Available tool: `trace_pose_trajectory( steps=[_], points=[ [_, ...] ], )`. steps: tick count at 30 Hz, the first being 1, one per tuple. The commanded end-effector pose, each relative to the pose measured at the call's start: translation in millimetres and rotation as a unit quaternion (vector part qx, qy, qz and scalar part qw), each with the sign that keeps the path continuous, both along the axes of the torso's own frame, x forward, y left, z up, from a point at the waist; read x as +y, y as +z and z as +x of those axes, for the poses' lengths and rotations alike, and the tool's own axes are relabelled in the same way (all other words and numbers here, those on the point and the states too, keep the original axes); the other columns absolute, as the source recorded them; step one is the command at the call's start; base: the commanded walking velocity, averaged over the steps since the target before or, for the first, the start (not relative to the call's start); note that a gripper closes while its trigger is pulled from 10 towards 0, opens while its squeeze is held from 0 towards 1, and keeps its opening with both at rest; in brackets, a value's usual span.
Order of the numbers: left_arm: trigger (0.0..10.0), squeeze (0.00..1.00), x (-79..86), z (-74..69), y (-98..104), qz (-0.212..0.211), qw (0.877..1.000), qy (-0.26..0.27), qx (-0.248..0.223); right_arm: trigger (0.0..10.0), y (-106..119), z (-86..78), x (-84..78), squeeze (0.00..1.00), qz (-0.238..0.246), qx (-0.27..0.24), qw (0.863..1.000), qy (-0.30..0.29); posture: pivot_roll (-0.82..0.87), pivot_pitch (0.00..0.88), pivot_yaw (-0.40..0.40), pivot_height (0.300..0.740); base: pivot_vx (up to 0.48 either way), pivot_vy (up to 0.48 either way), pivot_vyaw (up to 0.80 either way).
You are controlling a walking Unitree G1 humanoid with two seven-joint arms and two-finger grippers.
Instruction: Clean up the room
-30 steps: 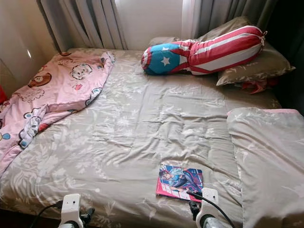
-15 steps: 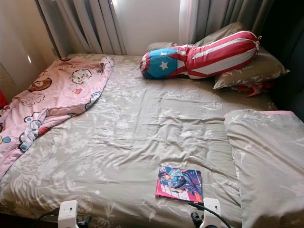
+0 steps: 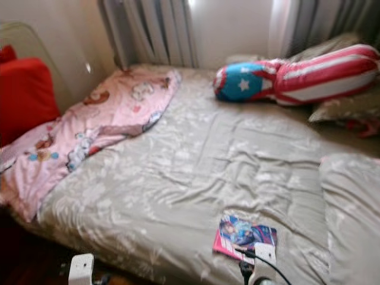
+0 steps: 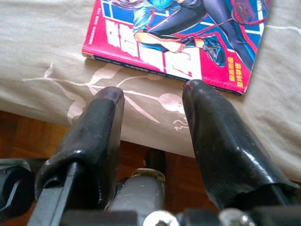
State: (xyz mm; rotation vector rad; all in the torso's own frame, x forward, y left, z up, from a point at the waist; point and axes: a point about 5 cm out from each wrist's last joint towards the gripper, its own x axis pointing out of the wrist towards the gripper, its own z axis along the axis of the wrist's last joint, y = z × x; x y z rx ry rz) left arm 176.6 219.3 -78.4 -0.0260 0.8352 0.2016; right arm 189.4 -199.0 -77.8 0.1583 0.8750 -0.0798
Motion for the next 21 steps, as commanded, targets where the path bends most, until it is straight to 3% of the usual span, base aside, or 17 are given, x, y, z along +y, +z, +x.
trace_pose_trajectory(
  steps=[1,11,21],
  points=[
    [10.0,0.0,4.0,-2.6,-1.0,0.003,1.0,-0.001,0.011,10.0,-2.1,-3.2,1.9,0.0,0.004,0.008,1.0,-0.004,-0.04,0.0,0.041,0.74,0.0,0.0,0.0],
    [10.0,0.0,16.3,-12.4,-2.5,0.006,1.0,0.003,0.024,10.0,-2.6,-3.5,3.2,0.0,0.005,0.011,1.0,-0.001,-0.04,0.0,0.043,0.74,0.0,0.0,0.0],
    [10.0,0.0,18.7,-17.5,-4.3,0.006,0.999,0.006,0.034,10.0,-3.3,-4.5,4.5,0.0,0.009,0.014,1.0,-0.001,-0.04,0.0,0.044,0.74,0.0,0.268,0.0]
  ],
)
